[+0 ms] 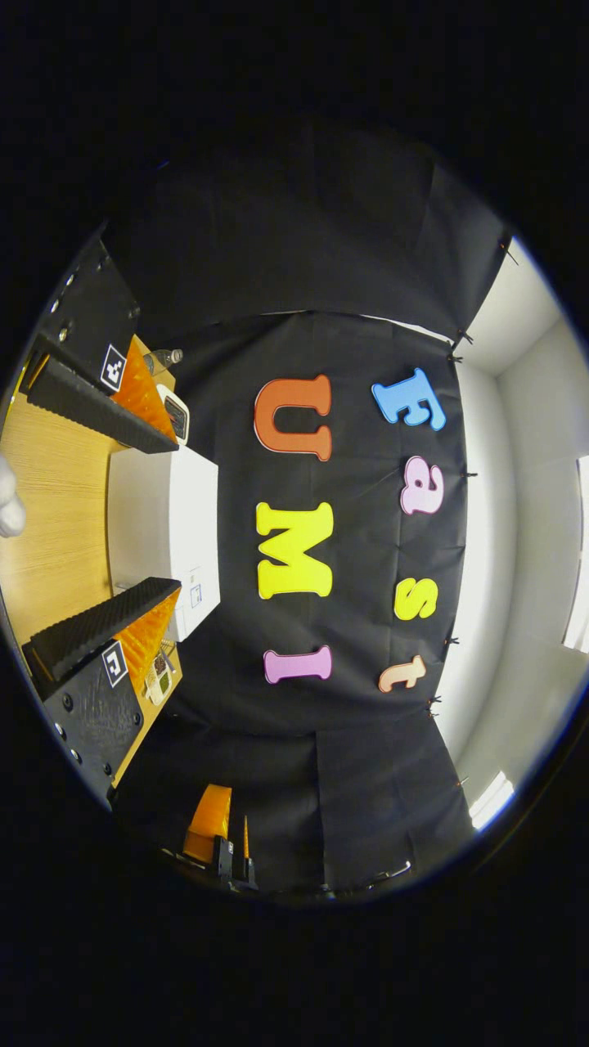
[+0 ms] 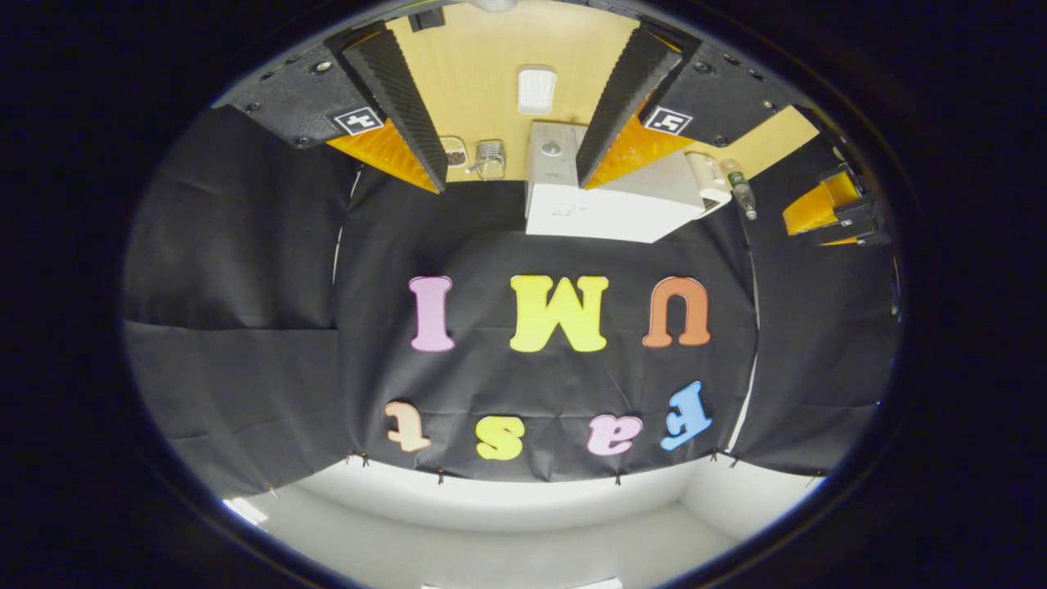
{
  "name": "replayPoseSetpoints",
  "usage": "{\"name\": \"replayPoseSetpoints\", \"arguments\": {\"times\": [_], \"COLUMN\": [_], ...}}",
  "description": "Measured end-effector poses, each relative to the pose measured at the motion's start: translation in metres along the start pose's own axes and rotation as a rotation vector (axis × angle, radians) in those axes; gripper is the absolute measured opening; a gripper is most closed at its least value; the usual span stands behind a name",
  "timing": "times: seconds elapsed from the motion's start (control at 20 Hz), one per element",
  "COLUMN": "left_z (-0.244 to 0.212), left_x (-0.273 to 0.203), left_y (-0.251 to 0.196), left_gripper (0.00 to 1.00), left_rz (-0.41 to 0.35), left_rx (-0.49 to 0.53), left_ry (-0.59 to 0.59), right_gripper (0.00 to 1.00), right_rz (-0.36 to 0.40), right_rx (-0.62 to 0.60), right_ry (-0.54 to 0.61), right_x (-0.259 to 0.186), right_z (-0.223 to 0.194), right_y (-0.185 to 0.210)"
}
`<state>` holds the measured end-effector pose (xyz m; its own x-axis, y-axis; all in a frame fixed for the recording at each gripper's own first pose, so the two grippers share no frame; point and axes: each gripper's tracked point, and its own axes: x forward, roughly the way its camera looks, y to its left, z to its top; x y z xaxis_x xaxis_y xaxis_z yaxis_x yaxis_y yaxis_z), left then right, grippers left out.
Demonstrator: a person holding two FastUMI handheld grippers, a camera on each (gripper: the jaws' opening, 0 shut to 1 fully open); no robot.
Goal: Open the microwave oven with the left hand, put the food in, and close the microwave oven.
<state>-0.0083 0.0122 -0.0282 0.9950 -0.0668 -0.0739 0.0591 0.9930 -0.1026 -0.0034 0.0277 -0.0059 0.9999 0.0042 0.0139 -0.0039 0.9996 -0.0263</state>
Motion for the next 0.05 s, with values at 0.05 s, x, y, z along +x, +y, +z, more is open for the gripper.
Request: {"name": "replayPoseSetpoints", "arguments": {"times": [0.05], "left_z": [0.0023], "left_x": [0.0001], "left_y": [-0.0024], "left_gripper": [0.94], "left_rz": [-0.005], "left_rx": [0.001], "left_ry": [-0.004], "right_gripper": [1.0], "right_rz": [-0.003], "right_rx": [0.002], "right_ry": [-0.004], "right_x": [0.0005], "right_z": [0.0018], "right_y": [-0.0015]}}
